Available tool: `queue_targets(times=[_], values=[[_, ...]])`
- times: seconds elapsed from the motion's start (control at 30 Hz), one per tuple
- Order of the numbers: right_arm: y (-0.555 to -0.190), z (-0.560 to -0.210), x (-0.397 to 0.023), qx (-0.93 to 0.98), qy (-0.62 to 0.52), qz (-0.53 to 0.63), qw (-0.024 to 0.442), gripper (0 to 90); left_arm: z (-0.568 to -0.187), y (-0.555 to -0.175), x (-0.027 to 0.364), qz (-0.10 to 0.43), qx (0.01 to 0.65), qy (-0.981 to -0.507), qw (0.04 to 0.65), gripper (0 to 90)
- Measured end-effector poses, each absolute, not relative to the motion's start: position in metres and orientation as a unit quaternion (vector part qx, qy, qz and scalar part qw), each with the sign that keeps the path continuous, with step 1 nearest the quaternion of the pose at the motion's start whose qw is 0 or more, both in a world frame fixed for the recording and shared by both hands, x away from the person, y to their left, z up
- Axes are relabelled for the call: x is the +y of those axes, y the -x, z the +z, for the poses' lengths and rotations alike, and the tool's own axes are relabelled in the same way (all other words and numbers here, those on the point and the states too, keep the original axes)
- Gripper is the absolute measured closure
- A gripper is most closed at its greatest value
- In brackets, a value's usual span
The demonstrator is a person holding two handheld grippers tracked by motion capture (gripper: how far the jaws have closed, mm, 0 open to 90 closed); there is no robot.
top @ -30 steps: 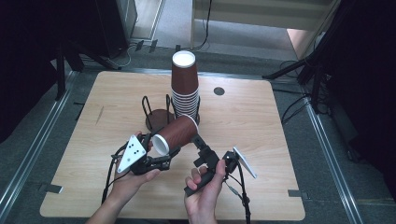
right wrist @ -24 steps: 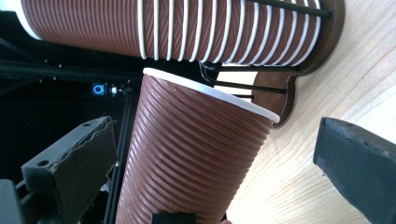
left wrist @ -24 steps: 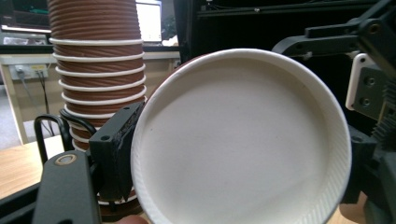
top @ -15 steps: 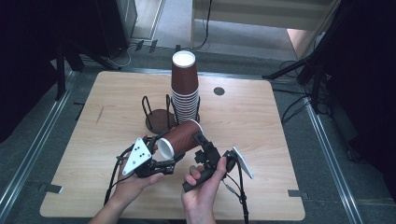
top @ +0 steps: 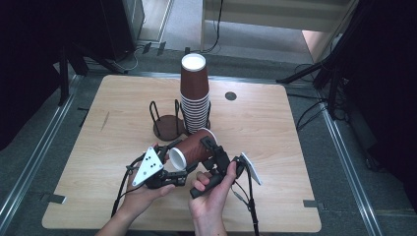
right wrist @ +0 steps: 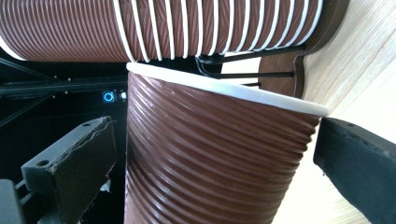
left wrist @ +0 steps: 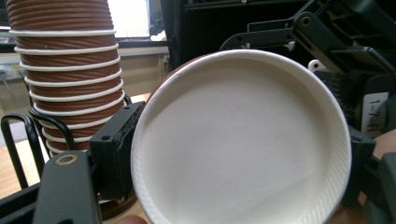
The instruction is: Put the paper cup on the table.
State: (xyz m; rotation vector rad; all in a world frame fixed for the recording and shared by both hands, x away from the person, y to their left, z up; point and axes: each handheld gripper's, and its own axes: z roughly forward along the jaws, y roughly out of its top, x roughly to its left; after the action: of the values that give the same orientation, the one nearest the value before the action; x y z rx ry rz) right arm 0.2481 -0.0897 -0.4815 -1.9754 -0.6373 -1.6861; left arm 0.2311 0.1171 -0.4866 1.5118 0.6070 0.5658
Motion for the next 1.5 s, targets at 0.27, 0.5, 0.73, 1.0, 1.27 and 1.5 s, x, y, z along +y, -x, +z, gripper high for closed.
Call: queue_targets(times=[0.27,0.5,0.73,1.0,1.27,1.5], values=[[-0.254,-0.486,-0.086,-0.237,0.709,-0.614,0.254,0.0,-0.486,-0.229,0.114,0.243,0.256,-0.670,0.653,22.2],[-0.258,-0.489,-0.087,-0.242,0.704,-0.613,0.266,0.0,-0.485,-0.228,0.114,0.241,0.245,-0.673,0.655,22.4],[-0.259,-0.493,-0.088,-0.238,0.689,-0.624,0.281,0.5,-0.484,-0.227,0.115,0.235,0.240,-0.674,0.658,22.4],[-0.258,-0.492,-0.090,-0.228,0.679,-0.638,0.283,7.5,-0.482,-0.227,0.116,0.244,0.235,-0.675,0.656,20.2],[-0.257,-0.493,-0.088,-0.235,0.676,-0.641,0.279,8.4,-0.480,-0.225,0.122,0.231,0.238,-0.681,0.652,19.5],[-0.256,-0.496,-0.087,-0.231,0.682,-0.639,0.269,8.7,-0.479,-0.221,0.125,0.243,0.258,-0.689,0.632,16.2]])
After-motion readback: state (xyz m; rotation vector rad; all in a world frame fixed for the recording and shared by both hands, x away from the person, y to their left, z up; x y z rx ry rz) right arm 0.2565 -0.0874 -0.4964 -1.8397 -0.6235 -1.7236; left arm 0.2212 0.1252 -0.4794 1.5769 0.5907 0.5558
